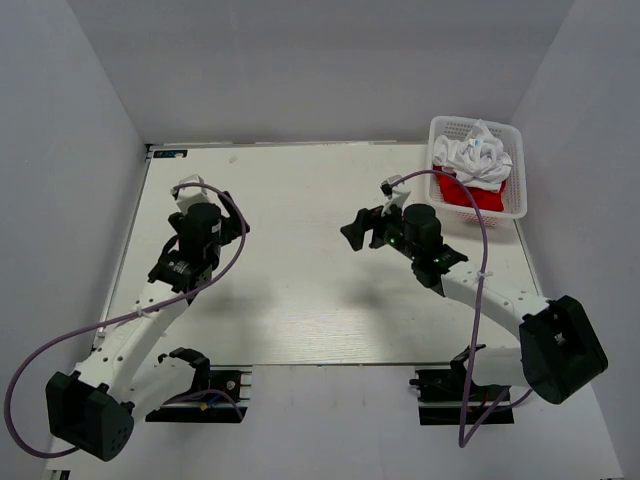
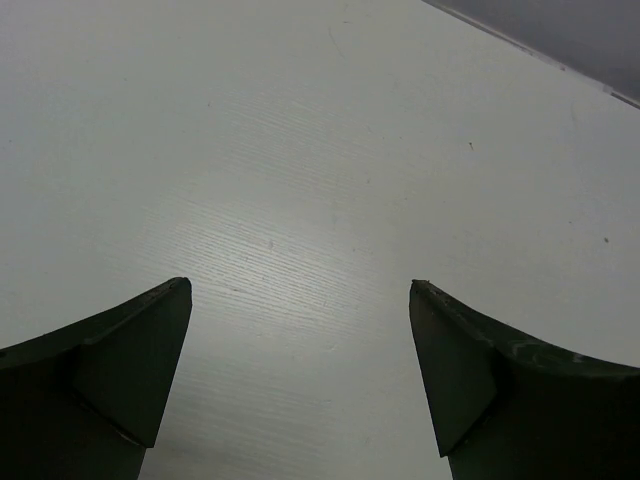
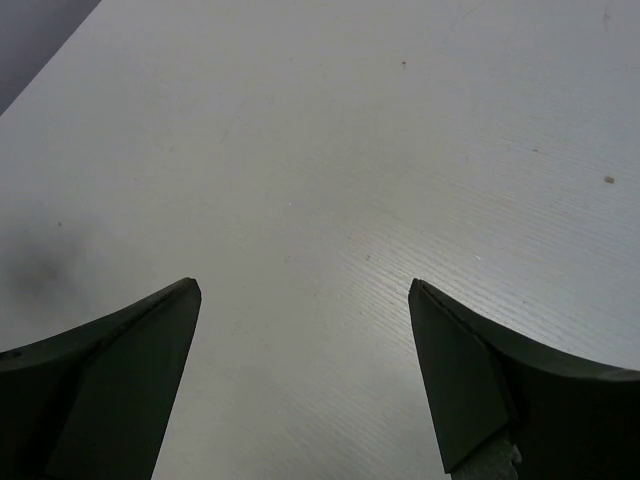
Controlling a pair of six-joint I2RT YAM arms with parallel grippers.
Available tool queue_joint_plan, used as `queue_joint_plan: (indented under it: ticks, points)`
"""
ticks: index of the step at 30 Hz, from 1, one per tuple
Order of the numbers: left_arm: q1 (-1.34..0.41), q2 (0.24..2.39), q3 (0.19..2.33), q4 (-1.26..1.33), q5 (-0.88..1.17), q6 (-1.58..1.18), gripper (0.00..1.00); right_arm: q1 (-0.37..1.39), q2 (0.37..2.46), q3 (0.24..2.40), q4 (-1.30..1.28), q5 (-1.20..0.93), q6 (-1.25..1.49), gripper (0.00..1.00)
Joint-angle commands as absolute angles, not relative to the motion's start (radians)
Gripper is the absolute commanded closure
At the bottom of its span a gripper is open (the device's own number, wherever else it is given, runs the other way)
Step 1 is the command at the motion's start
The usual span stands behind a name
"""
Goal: Fold and stack the t-shirts
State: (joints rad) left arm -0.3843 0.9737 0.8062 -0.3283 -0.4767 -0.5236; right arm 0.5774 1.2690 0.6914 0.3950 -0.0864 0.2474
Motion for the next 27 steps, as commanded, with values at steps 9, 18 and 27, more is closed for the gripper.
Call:
queue_joint_plan:
  ticks: [9, 18, 27]
  points:
    - [-0.380, 0.923, 0.790, -0.327, -0.495, -0.517, 0.00, 0.581, 1.292, 0.710, 0.443, -0.137, 0.253, 0.10]
    - [-0.380, 0.943, 0.799, -0.337, -0.506, -0.517, 0.00, 0.557, 1.407, 0.957, 0.076, 0.197, 0.339, 0.10]
    - [-0.380, 0.943, 0.799, -0.327, -0.497, -0.517, 0.00, 0.173, 1.499, 1.184, -0.286, 0.308, 0.475, 0.10]
